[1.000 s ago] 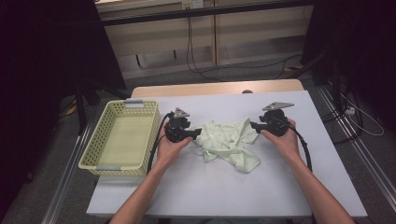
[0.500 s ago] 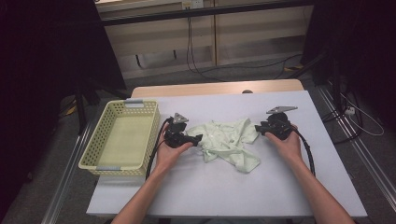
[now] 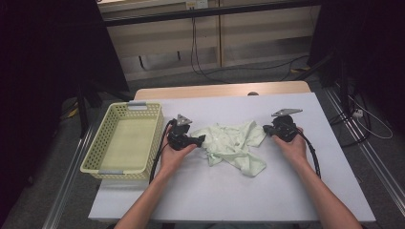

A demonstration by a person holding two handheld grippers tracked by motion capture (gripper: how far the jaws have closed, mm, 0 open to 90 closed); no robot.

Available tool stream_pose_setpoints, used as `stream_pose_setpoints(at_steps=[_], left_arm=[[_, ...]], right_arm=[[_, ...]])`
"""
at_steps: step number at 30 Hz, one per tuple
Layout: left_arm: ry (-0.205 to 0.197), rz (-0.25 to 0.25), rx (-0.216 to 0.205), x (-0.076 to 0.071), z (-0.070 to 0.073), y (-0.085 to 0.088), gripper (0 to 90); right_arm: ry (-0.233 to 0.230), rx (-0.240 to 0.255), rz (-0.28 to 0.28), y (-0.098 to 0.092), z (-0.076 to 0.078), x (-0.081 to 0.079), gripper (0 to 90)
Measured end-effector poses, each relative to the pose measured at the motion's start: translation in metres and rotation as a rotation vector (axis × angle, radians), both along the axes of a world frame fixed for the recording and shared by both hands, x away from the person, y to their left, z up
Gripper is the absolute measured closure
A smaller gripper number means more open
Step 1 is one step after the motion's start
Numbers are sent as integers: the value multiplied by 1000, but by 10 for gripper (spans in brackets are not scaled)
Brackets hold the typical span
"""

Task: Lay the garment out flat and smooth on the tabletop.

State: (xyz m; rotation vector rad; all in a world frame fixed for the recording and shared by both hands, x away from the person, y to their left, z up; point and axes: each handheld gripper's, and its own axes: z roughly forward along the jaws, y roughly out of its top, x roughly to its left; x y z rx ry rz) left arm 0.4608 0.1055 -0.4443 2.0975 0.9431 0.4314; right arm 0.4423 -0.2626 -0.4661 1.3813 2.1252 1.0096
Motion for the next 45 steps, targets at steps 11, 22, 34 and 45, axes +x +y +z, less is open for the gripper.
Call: stream_pose_setpoints(at_steps=[11,22,34,45], left_arm=[[4,5,-4,2,-1,0,200],[4,-17,-10,0,2,0,371],[46,-139,-17,-9,-3,-12,616],[42,-168,64,-11,-13,-19,900]], right_arm=[[-24,-11,-54,-21,5,-1,900],[-34,-37,-128,-44,4,1,894],[-21,-32,-73,-27,10,-5,570],[-31,-16,-23,-16,14,-16,551]])
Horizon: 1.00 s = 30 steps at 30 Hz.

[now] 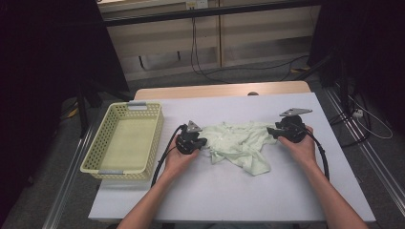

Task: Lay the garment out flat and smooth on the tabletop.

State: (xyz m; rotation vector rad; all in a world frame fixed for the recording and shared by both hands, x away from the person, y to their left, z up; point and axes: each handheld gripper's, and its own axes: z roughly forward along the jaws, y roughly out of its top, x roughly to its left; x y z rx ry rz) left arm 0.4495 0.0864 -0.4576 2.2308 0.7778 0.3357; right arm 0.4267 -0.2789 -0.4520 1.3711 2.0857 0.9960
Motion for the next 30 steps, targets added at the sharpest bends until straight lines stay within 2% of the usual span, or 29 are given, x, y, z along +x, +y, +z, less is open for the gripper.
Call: stream_pose_setpoints(at_steps=[2,7,10,12,14,15,17,22,24,27,30], left_arm=[[-10,2,17,-1,1,0,900],[-7,23,21,1,1,3,900],[-4,60,21,3,2,6,900],[2,51,22,4,2,8,900],[-1,63,14,4,1,10,884],[-5,65,15,4,2,10,851],[-8,74,6,3,5,12,687],[-35,84,-54,-8,19,20,377],[-39,79,-69,-14,23,22,322],[-54,50,-54,-24,26,21,237],[-69,21,-53,-32,30,16,223]], right_arm=[[2,7,6,1,1,-1,551],[0,6,22,4,1,-2,544],[10,17,26,5,2,-3,508],[15,18,30,6,2,-3,488],[18,14,36,7,3,-5,467],[14,10,35,8,4,-6,451],[10,16,47,10,6,-8,424],[-3,57,71,14,11,-18,397],[-2,66,84,16,11,-22,395],[-11,51,110,20,12,-32,412],[-15,55,145,22,16,-43,459]])
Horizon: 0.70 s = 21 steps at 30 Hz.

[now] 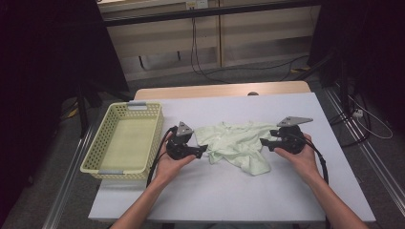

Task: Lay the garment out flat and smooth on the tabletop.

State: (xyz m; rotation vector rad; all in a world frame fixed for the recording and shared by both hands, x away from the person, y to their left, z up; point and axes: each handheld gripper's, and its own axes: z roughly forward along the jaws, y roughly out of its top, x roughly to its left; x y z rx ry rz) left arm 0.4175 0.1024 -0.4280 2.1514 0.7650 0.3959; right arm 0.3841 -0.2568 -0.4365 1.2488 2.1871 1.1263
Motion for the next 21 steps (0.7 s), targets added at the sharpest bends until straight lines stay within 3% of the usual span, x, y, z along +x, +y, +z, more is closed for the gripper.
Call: stream_pose_setpoints(at_steps=[2,5,10,12,19,21], left_arm=[[-34,-17,16,-6,3,-6,228],[-41,-60,5,-13,2,-15,291],[-2,-100,8,-14,-2,-28,355],[-5,-114,6,-16,-1,-33,385],[2,-163,-2,-17,-4,-46,474],[5,-180,8,-18,-6,-49,495]], right_arm=[[5,-1,26,2,1,-5,481],[9,3,63,6,0,-16,521],[26,-29,122,10,-3,-36,623],[37,-51,141,11,-5,-43,641],[-8,-22,166,10,-4,-56,745],[-3,-26,186,13,-5,-58,764]])
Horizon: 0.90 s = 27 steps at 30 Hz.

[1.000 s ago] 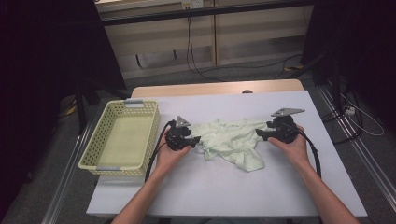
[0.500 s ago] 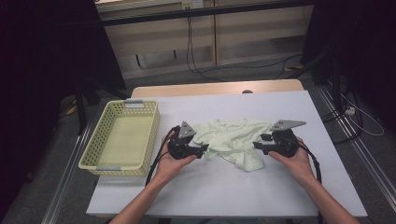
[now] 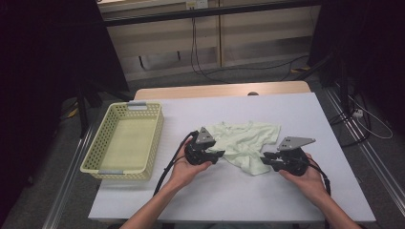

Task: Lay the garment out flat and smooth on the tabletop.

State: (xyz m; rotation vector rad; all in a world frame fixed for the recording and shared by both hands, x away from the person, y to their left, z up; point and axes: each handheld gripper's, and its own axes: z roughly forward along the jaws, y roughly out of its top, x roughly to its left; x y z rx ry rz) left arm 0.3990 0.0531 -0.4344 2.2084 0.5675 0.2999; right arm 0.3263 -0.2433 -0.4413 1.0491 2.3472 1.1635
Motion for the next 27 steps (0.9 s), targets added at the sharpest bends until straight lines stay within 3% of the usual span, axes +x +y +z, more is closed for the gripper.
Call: stream_pose_setpoints(at_steps=[6,8,10,13,19,23,27], left_arm=[[-5,-31,39,-2,-11,-10,499],[-26,-47,76,-2,-14,-12,548],[-20,-61,77,-1,-17,-14,624],[-29,-78,95,-4,-20,-19,627],[-44,-87,82,-4,-17,-27,605],[-71,-96,121,-9,-20,-31,744],[-49,-62,77,-7,-15,-25,861]], right_arm=[[23,-28,45,10,-8,2,773],[29,-29,45,11,-9,3,769],[37,-35,43,11,-11,4,767],[49,-49,55,15,-15,5,767],[56,-63,101,27,-19,6,794],[56,-61,116,32,-19,6,790],[58,-52,111,30,-18,5,756]])
